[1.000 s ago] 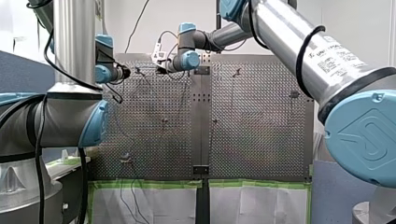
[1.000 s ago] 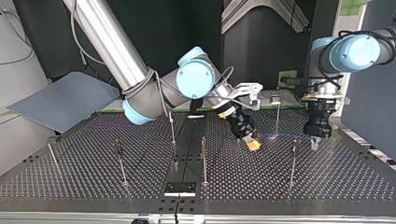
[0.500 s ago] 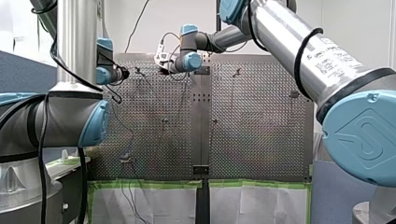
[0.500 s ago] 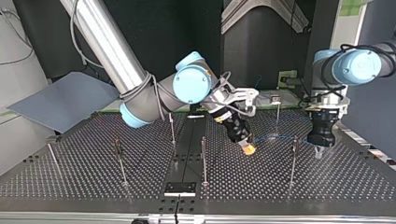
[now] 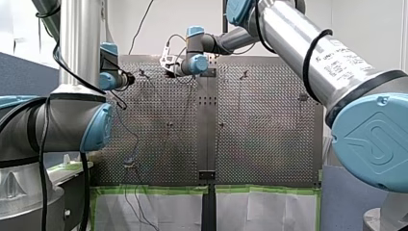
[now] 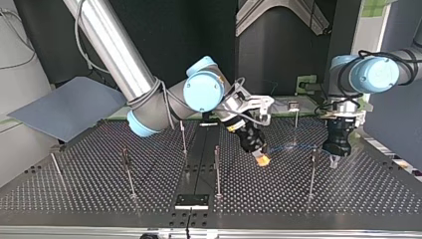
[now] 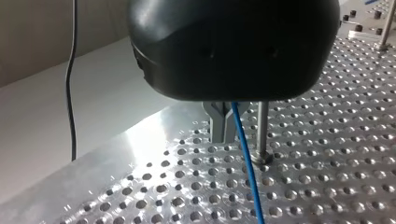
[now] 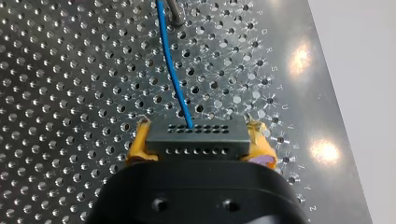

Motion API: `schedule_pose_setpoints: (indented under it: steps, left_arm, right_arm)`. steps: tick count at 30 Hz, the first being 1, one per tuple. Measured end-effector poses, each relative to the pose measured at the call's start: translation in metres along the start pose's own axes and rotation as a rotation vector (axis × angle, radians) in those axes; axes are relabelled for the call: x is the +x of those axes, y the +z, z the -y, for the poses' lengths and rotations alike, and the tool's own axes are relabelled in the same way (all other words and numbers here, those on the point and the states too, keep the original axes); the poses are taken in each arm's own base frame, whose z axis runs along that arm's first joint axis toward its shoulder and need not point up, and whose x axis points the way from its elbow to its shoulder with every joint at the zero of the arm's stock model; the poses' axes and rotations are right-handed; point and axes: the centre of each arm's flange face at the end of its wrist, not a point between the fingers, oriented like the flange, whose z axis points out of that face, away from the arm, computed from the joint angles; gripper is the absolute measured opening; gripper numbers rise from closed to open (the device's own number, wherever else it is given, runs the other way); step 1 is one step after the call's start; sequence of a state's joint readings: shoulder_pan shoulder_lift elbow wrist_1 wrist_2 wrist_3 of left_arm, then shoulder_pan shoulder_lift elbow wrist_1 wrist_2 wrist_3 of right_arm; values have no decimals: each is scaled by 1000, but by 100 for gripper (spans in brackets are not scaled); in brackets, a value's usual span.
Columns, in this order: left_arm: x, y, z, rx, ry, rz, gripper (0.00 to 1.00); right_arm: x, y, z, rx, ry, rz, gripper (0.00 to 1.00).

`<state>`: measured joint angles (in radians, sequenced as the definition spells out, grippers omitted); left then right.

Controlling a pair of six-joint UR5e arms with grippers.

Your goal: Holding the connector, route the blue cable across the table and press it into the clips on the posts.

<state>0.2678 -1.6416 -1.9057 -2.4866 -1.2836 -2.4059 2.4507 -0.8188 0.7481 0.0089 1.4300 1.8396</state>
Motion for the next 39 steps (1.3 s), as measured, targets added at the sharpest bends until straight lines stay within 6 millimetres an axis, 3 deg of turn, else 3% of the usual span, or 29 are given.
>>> schedule_pose_setpoints:
  steps: [15, 26, 37, 38, 39]
  left_arm:
    - [6, 8, -9, -3, 6, -2, 0]
    - [-9, 36, -18, -24, 21, 20, 0]
    - [-16, 29, -18, -116, 98, 11, 0]
    - [-16, 28, -17, -120, 106, 7, 8]
    - [-17, 27, -15, -122, 111, 5, 8]
  right_arm:
    - [-9, 3, -10, -31, 3, 6, 0]
    - [9, 7, -12, -48, 1, -35, 0]
    - [10, 7, -14, -59, 1, -37, 0]
    - [10, 7, -14, -60, 1, -37, 0]
    - [10, 7, -14, -60, 1, -37, 0]
